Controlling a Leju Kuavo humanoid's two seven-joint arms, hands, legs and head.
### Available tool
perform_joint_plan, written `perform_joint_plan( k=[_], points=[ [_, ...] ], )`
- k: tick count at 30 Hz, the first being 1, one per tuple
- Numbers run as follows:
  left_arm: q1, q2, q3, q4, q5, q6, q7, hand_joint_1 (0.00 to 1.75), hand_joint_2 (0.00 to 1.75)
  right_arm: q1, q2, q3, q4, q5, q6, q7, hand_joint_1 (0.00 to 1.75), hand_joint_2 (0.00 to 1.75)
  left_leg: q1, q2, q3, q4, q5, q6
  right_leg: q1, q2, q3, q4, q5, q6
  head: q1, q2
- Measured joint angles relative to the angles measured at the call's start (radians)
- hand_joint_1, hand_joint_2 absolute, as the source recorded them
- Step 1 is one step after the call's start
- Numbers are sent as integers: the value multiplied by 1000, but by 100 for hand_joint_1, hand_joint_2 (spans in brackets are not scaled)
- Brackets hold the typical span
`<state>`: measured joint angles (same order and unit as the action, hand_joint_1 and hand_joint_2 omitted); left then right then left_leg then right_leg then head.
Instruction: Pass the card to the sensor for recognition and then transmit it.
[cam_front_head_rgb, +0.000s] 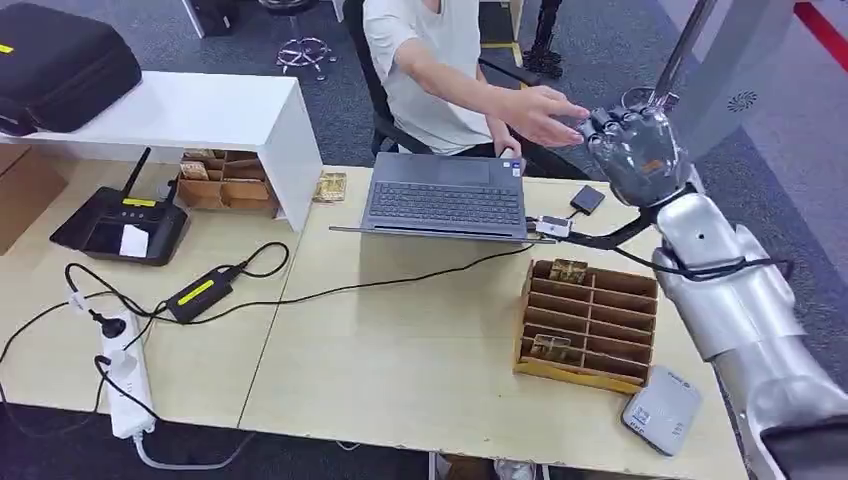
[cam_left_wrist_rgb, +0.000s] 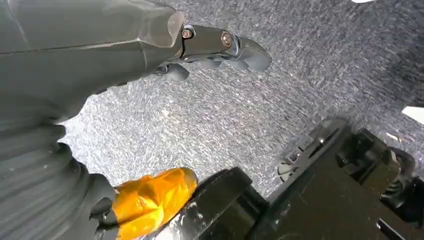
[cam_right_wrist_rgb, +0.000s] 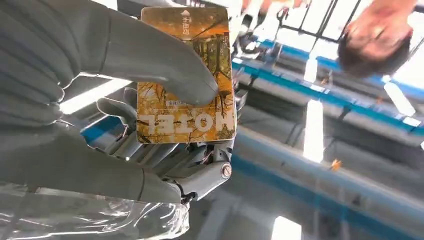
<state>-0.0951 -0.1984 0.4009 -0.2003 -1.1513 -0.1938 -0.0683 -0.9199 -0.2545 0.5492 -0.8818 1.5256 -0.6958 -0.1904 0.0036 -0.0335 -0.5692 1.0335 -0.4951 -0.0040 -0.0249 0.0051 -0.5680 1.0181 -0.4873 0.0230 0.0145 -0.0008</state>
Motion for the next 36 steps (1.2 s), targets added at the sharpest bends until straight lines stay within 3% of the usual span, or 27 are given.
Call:
perform_joint_plan(
  k=[8, 16, 17, 36],
  points=[
    [-4, 0, -10, 0, -11, -21, -7, 0, 175, -100, 67, 132, 199, -29, 0, 73, 175, 175, 0, 0, -1, 0, 0, 0, 0, 0, -1, -1, 0, 0, 0, 0],
    [-7, 1, -13, 0, -17, -38, -19, 0, 175, -107, 102, 182, 253, -39, -1, 82, 175, 175, 0, 0, -1, 0, 0, 0, 0, 0, -1, -1, 0, 0, 0, 0],
    [-7, 1, -13, 0, -17, -39, -19, 0, 175, -107, 103, 184, 257, -39, -1, 82, 0, 175, 0, 0, -1, 0, 0, 0, 0, 0, -1, -1, 0, 0, 0, 0],
    [-7, 1, -14, 0, -23, -22, -13, 0, 175, -108, 111, 224, 271, -58, -1, 78, 0, 175, 0, 0, 0, 0, 0, 0, 0, 0, -1, -1, 0, 0, 0, 0]
  ],
)
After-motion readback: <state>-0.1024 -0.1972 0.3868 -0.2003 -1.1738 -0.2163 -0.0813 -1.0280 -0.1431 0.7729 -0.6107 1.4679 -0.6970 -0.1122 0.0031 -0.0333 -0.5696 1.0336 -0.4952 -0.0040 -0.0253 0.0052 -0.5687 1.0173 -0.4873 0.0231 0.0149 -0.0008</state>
